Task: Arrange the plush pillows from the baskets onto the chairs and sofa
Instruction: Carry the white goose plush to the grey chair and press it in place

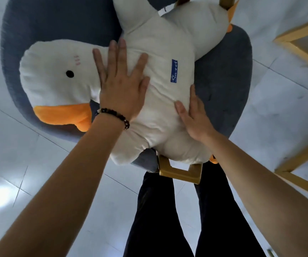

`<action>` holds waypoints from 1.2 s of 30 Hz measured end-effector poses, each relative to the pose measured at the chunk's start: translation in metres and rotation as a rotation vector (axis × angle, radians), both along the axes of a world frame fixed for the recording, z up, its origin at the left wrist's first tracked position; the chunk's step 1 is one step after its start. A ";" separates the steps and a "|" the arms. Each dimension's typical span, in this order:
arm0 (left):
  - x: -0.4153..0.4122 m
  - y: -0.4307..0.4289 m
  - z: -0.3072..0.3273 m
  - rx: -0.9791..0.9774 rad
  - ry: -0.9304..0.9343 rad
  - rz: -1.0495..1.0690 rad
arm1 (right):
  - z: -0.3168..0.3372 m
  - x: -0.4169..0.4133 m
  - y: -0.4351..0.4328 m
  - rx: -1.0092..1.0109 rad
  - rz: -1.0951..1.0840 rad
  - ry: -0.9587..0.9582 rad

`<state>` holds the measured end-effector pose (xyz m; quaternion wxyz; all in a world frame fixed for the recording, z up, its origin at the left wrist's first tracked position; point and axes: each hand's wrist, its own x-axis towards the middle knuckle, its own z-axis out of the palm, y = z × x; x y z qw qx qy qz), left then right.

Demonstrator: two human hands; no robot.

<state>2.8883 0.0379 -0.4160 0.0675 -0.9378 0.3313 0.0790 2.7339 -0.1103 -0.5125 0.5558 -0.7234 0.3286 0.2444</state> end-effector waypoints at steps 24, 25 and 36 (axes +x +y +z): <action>0.014 -0.078 -0.043 0.064 -0.009 -0.119 | -0.031 0.099 -0.088 -0.841 0.343 -0.478; 0.016 -0.075 -0.051 0.107 -0.024 -0.097 | -0.036 0.122 -0.093 -0.871 0.442 -0.517; 0.006 -0.056 -0.042 -0.162 -0.022 -0.129 | -0.035 0.110 -0.082 -0.735 0.202 -0.311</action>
